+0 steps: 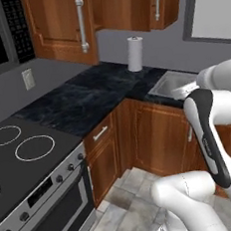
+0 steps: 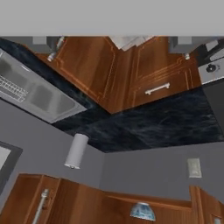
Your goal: Take the smaller bowl and place it next to the appetizer plate on the dining counter , and place the larger bowl next to the plate with cooked food.
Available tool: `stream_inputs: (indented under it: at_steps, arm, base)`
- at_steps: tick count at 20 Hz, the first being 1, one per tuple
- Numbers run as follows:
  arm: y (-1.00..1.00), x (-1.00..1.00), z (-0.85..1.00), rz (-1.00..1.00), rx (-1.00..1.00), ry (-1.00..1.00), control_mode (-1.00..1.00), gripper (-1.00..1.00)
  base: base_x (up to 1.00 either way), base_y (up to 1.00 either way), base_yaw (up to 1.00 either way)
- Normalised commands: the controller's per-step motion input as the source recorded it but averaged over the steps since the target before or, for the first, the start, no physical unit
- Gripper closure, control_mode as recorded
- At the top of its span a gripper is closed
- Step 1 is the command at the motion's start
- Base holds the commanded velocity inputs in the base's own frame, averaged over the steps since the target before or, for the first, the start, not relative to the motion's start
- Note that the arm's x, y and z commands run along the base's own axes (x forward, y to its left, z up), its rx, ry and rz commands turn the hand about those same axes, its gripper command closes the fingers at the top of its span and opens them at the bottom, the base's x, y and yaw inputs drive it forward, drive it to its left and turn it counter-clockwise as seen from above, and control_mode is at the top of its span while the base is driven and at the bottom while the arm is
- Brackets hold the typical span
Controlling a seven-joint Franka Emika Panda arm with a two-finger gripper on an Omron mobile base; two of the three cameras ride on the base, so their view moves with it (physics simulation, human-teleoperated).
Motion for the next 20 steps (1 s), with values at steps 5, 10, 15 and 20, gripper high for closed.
stream_inputs:
  at_steps: [5,10,15,20]
  arm:
    - [0.0,0.0,0.0,0.0,0.0,0.0,1.0,-1.0]
    - [0.0,0.0,0.0,0.0,0.0,0.0,1.0,-1.0]
    - [0.0,0.0,0.0,0.0,0.0,0.0,1.0,-1.0]
    - [0.0,0.0,0.0,0.0,0.0,0.0,1.0,-1.0]
  base:
    - [0.11,-0.47,0.31]
    - [0.1,-0.64,0.2]
    - [0.36,-0.51,0.14]
    - [0.71,-0.12,0.11]
